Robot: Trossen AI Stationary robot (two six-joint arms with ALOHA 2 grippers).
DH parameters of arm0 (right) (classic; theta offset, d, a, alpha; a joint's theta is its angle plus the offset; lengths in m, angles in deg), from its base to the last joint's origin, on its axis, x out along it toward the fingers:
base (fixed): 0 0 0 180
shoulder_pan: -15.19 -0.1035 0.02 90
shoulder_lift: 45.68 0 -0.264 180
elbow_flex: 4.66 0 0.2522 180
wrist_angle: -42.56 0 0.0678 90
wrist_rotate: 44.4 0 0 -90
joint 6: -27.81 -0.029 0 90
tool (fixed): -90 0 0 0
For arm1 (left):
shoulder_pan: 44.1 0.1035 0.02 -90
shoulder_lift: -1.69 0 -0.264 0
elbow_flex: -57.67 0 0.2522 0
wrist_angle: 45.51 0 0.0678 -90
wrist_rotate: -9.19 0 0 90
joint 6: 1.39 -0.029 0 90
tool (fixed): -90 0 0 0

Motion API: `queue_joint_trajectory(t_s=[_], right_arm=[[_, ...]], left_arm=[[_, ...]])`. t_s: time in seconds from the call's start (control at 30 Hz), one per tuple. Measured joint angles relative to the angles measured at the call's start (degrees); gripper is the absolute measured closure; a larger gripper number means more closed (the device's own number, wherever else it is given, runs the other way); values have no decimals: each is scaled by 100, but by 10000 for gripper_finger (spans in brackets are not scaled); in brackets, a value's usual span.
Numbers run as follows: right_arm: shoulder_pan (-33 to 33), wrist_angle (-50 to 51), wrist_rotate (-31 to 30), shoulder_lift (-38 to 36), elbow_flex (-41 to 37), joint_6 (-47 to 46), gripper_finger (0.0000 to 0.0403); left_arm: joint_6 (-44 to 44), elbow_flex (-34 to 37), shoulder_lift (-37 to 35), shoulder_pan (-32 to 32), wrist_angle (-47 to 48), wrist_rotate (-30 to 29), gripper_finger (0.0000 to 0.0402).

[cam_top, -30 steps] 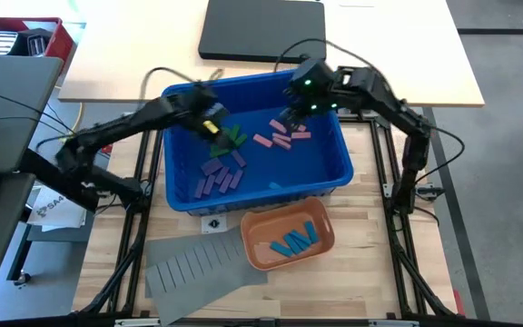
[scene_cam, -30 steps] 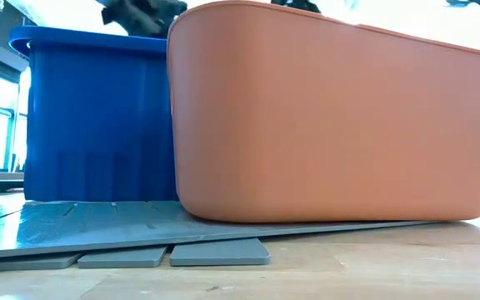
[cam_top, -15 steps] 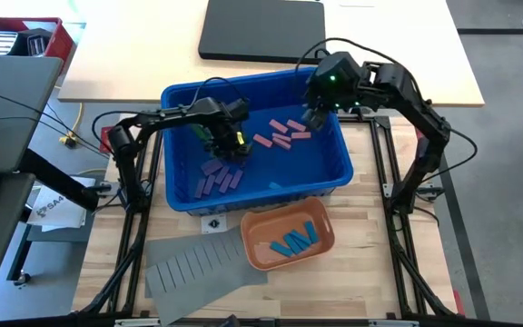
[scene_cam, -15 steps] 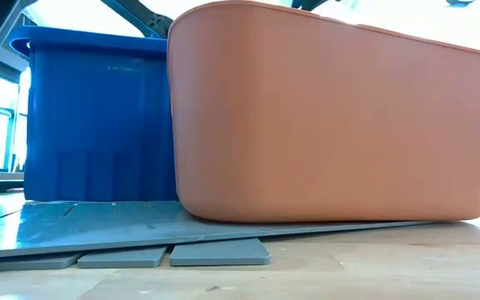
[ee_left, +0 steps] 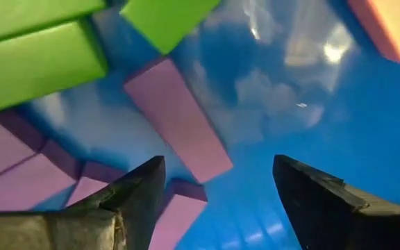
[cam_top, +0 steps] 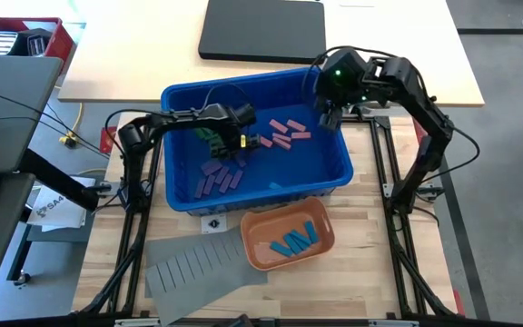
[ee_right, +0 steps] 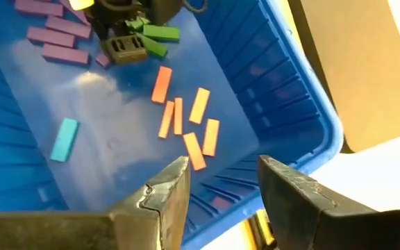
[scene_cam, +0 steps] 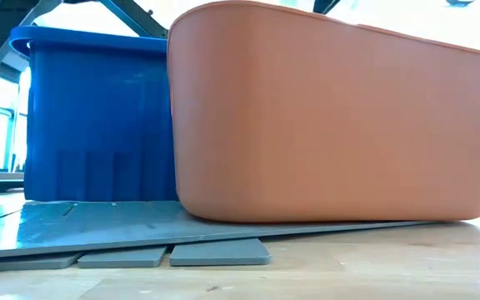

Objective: Sort blocks
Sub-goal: Put the purple block into the orange bin

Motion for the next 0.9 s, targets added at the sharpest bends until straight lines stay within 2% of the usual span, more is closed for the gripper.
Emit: queue_joint_trajectory(t_s=[0.33, 0.47, 0.53, 0.7, 0.9], right_arm=[[630, -47, 1139, -349, 0, 254, 240], [786, -45, 1222, -597, 0, 251, 240], [823, -47, 1237, -732, 0, 251, 240], [839, -124, 1237, -1010, 0, 193, 240], [837, -288, 1224, -1153, 0, -248, 240]], left_arm=[[842, 4, 396, -51, -34, -221, 144], [821, 2, 444, -56, -85, -347, 174], [663, 2, 444, -56, -47, -387, 204], [2, 1, 443, -66, 109, -520, 311], [-1329, -252, 240, -166, 274, -721, 316]])
